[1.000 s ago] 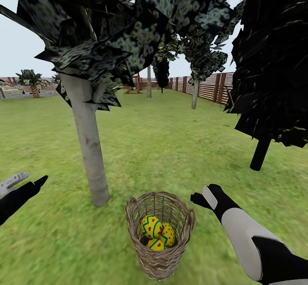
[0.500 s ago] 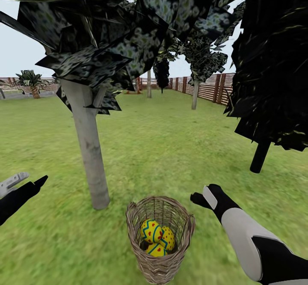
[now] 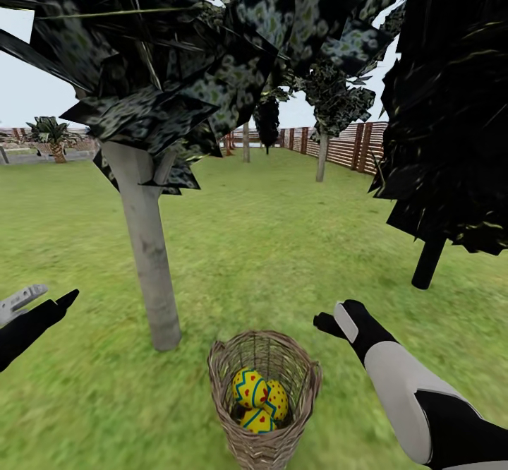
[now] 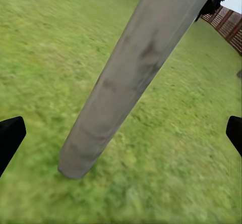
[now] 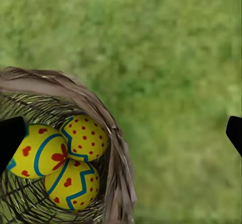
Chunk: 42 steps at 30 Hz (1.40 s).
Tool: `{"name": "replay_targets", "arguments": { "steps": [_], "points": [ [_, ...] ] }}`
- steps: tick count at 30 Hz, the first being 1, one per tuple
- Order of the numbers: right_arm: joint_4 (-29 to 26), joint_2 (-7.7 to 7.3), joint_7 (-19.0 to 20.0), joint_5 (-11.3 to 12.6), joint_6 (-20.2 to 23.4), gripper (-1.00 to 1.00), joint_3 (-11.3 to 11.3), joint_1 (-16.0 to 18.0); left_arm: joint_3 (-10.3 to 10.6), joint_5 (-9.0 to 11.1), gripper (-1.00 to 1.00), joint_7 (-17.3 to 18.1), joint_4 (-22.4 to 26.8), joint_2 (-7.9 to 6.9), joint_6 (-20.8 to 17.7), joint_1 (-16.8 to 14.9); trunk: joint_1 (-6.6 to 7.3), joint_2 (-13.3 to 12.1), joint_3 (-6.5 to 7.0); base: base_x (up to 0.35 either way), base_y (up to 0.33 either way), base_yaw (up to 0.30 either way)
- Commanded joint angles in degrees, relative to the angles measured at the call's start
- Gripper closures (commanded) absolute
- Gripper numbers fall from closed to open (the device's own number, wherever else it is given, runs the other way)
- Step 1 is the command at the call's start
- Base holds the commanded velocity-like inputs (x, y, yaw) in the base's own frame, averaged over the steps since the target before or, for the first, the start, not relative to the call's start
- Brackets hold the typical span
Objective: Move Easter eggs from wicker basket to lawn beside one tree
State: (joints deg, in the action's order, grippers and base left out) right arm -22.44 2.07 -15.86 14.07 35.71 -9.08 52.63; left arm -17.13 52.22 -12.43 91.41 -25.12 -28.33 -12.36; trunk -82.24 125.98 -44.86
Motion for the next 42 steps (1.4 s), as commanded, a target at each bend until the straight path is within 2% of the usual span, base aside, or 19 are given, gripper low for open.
{"name": "replay_targets", "arguments": {
  "steps": [1,20,42],
  "points": [
    [-0.11,0.03,-0.49,0.61,0.14,-1.0,-0.09,0.02,-0.01,0.61,-1.0,-0.49,0.09,-0.01,-0.23,-0.03,0.23,-0.39,0.12,0.0,0.0,0.0],
    [-0.15,0.13,-0.4,0.52,0.15,-1.0,0.1,0.02,-0.01,0.61,-1.0,-0.49,0.09,-0.01,-0.22,-0.02,4.41,-8.01,3.53,0.0,0.0,0.0],
    [-0.22,0.29,-0.31,0.52,0.06,-1.0,0.37,0.02,-0.01,0.61,-1.0,-0.38,0.04,-0.01,-0.21,0.04,4.41,-8.01,3.53,0.0,0.0,0.0]
  ]
}}
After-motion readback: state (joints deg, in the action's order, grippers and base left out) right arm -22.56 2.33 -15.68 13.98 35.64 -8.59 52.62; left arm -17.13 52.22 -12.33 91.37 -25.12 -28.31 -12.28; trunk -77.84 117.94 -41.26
